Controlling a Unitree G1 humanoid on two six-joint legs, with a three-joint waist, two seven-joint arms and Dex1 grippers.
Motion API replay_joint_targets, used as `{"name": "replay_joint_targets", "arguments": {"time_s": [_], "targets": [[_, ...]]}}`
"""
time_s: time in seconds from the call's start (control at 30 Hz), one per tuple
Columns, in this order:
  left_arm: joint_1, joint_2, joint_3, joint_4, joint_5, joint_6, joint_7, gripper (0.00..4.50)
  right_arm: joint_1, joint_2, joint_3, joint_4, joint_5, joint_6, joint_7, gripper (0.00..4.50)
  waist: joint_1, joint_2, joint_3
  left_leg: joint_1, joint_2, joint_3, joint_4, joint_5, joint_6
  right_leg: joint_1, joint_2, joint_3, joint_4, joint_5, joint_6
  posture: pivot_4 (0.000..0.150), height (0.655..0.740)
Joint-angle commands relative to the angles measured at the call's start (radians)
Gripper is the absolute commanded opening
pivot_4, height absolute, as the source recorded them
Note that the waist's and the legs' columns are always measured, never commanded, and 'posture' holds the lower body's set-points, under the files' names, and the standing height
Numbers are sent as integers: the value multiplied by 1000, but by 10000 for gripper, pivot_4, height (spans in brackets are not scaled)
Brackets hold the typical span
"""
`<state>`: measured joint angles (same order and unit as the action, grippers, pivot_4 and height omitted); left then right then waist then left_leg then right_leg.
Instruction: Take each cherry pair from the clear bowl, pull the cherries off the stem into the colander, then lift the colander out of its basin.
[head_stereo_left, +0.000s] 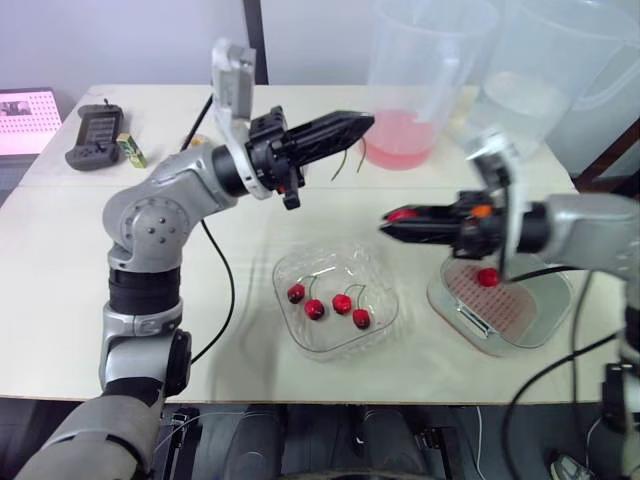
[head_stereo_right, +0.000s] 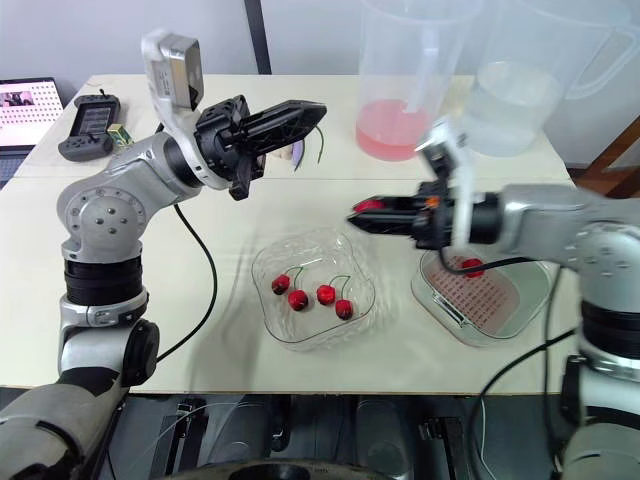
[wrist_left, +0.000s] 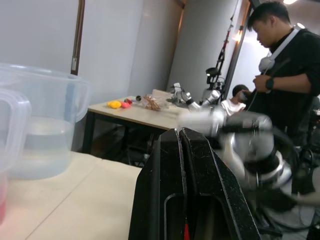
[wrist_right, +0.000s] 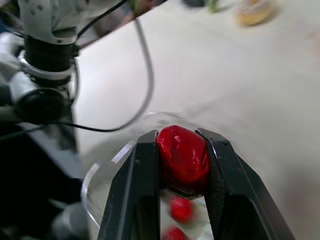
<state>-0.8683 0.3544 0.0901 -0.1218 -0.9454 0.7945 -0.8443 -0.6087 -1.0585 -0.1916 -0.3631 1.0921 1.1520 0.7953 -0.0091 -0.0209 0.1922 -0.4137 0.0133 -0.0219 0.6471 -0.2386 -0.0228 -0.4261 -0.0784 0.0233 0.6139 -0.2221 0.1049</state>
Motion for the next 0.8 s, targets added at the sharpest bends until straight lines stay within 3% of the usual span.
{"name": "replay_joint_targets", "arguments": {"time_s": [0.03,0.13,0.37,0.5,0.63,0.7,0.8], "targets": [[-6,19,5,-13,11,-24,-27,0,103,-223,10,65,-242,-190,211,6736,-1,0,0,0,0,0,0,0,0,0,0,0,0,0,0,1500,7400],[1,28,1,-10,37,-41,-34,0,281,-373,3,172,-415,-363,365,6736,-4,0,0,1,0,1,0,0,0,0,0,0,0,0,0,1500,7400],[47,48,-26,-32,75,-59,-74,0,487,-397,54,211,-649,-560,407,6736,-9,0,0,4,1,3,-1,0,0,0,0,2,2,-1,0,1500,7400],[93,83,-68,-43,130,-89,-119,0,514,-360,59,214,-701,-591,395,23803,-4,0,0,4,1,3,0,0,0,0,0,2,2,0,0,1500,7400],[117,104,-70,-59,135,-92,-142,0,519,-355,4,202,-677,-563,429,44711,-1,0,0,3,1,3,0,0,0,0,0,2,2,0,0,1500,7400],[129,122,-68,-75,128,-83,-155,0,498,-351,-47,200,-633,-544,464,44711,-2,0,0,3,1,3,0,0,0,0,0,2,2,0,0,1500,7400],[145,153,-51,-99,113,-65,-162,0,367,-310,-140,175,-439,-438,514,44711,-10,1,0,3,1,3,0,0,0,0,0,2,2,0,0,1500,7400]]}}
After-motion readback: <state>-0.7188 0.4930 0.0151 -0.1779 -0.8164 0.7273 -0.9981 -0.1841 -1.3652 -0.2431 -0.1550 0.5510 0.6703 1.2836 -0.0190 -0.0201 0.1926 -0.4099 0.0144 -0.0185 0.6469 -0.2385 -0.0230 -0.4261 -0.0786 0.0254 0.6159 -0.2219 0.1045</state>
